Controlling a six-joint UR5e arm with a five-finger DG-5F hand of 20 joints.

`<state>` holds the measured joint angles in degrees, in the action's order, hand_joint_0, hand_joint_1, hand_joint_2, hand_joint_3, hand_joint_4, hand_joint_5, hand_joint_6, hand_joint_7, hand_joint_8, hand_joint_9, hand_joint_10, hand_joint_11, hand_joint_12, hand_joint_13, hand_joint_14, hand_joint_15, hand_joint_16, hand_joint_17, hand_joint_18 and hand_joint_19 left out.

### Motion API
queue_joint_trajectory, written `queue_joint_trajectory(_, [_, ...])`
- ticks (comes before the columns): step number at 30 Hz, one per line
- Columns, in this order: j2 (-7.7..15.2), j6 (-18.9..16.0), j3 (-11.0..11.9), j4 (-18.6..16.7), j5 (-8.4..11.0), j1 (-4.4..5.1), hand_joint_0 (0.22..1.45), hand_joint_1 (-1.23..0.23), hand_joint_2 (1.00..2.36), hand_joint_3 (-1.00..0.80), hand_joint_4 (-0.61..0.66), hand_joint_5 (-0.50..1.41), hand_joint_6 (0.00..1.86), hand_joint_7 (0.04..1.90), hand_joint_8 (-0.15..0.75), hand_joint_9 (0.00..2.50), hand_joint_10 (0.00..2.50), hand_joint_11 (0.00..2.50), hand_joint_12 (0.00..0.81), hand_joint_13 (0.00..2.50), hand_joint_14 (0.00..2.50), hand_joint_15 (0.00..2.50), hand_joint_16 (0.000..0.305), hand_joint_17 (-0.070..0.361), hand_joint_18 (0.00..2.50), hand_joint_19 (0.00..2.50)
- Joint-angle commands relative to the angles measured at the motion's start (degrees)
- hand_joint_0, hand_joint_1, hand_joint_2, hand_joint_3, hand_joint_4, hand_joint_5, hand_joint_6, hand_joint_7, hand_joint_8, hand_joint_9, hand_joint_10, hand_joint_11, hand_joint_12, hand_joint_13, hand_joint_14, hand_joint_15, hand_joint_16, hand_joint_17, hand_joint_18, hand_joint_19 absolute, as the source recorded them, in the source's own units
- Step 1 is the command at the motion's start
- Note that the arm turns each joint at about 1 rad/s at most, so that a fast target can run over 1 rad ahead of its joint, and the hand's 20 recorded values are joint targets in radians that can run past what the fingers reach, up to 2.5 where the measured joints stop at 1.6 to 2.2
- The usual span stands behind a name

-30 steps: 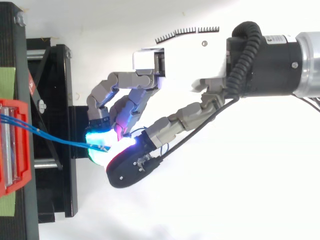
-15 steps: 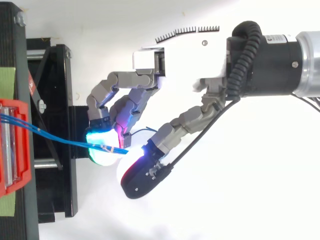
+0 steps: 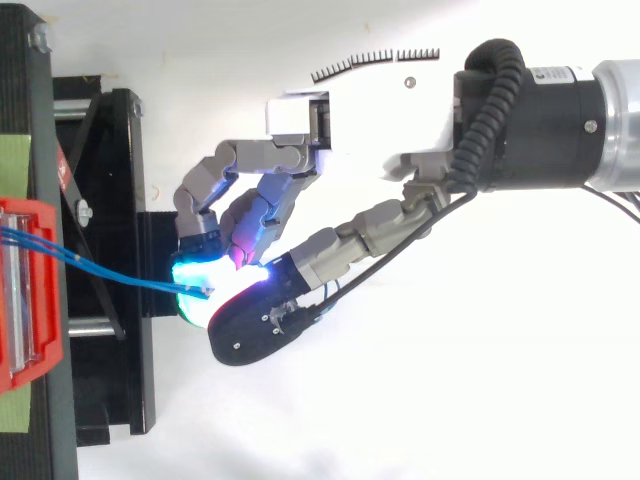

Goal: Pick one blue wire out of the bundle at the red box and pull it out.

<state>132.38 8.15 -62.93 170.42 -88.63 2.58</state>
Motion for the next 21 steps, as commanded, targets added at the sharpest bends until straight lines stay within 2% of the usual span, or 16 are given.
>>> queue_joint_trajectory(1, [-0.02, 0.02, 0.00, 0.00, 0.03, 0.06, 0.62, -0.78, 1.02, -0.21, 0.11, -0.19, 0.93, 1.09, 0.352, 0.88, 0.02, 0.55, 0.428, 0.70, 0.01, 0.33, 0.053, 0.120, 0.72, 0.47])
queue_joint_trajectory(5, [-0.28, 0.02, 0.00, 0.00, 0.12, 0.06, 0.65, -0.84, 1.02, -0.23, 0.08, -0.20, 0.94, 1.07, 0.347, 0.88, 0.01, 0.55, 0.426, 0.69, 0.01, 0.33, 0.053, 0.120, 0.72, 0.46])
queue_joint_trajectory(13, [-0.37, -0.07, 0.00, 0.00, 0.03, 0.06, 0.71, -0.91, 1.00, -0.49, 0.16, -0.20, 0.93, 1.04, 0.334, 0.86, 0.01, 0.55, 0.419, 0.70, 0.01, 0.33, 0.053, 0.118, 0.73, 0.44])
queue_joint_trajectory(18, [-0.37, -0.16, 0.00, 0.00, 0.03, -0.03, 0.62, -0.87, 1.00, -0.50, 0.18, -0.20, 0.93, 1.03, 0.330, 0.86, 0.01, 0.56, 0.418, 0.70, 0.01, 0.34, 0.052, 0.118, 0.74, 0.46])
queue_joint_trajectory(21, [-0.37, -0.24, 0.00, 0.18, 0.03, 0.06, 0.53, -0.72, 1.00, -0.50, 0.20, -0.20, 0.93, 1.02, 0.349, 0.87, 0.01, 0.56, 0.439, 0.71, 0.01, 0.35, 0.056, 0.125, 0.75, 0.46])
